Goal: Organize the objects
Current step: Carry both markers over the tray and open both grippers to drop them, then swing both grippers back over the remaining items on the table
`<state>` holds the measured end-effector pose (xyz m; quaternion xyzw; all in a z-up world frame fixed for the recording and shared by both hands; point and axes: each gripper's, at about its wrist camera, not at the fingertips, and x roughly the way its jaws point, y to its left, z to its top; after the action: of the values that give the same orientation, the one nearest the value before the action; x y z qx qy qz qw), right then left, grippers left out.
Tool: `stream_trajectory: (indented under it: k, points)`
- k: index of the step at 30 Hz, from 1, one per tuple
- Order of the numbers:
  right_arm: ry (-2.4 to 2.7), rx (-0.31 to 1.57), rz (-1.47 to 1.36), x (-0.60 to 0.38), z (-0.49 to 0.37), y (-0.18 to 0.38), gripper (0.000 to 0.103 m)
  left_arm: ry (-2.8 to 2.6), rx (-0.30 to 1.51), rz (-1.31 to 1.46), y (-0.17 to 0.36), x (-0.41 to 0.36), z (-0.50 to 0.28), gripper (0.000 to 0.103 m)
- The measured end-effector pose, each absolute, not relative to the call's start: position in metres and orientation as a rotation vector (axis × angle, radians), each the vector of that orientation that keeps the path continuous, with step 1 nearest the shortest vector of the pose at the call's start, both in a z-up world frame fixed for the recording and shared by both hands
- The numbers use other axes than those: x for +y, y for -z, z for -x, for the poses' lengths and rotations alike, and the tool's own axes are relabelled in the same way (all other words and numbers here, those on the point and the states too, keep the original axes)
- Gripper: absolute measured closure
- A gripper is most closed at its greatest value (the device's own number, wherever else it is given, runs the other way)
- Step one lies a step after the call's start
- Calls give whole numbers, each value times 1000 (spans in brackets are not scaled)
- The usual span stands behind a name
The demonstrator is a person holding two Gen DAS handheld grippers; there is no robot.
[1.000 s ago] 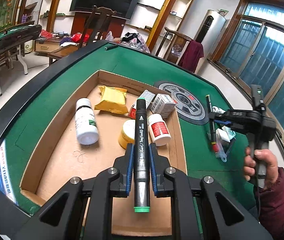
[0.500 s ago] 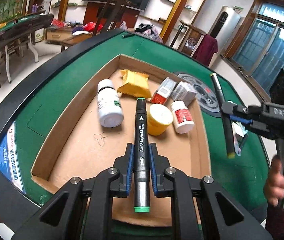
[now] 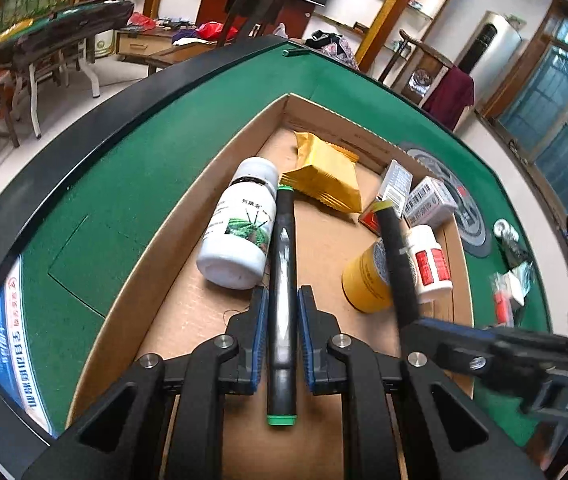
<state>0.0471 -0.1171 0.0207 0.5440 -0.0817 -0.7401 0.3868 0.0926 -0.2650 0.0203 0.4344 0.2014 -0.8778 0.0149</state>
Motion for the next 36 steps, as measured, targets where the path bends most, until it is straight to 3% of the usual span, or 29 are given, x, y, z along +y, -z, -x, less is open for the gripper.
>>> stream_trajectory:
  k: [3,5,18,20,22,25,31,34,36]
  points:
    - [1872,-194,-1409,-127,-44,-13,86,2757,675,-1300,-25,-269,-101,79]
    - [1880,-178,-1420,-132,-39,-9,86,2768,710,-1248,-32,-275,-111,64]
    - [1922,-148,-1443,-139,-18,-3,83,2756,836,-1128,-47,-301,-145,33]
    - [1930,-168,-1433,-131,-20,-8,71,2755,843,-1142,-47,-298,-144,27]
    - [1966,-171,-1405,-122,-23,-17,43,2760,824,-1142,-49,-294,-145,25]
    - [2091,-136,-1293,-103,-29,-45,33,2795,772,-1130,-56,-284,-148,24]
    - [2494,-5,-897,-52,-61,-112,0,2835,616,-1040,-78,-262,-151,23]
    - [2645,-8,-537,-25,-85,-126,0,2861,563,-946,-93,-250,-157,20]
    - [2720,3,-555,-9,-78,-118,0,2878,556,-909,-100,-242,-157,18]
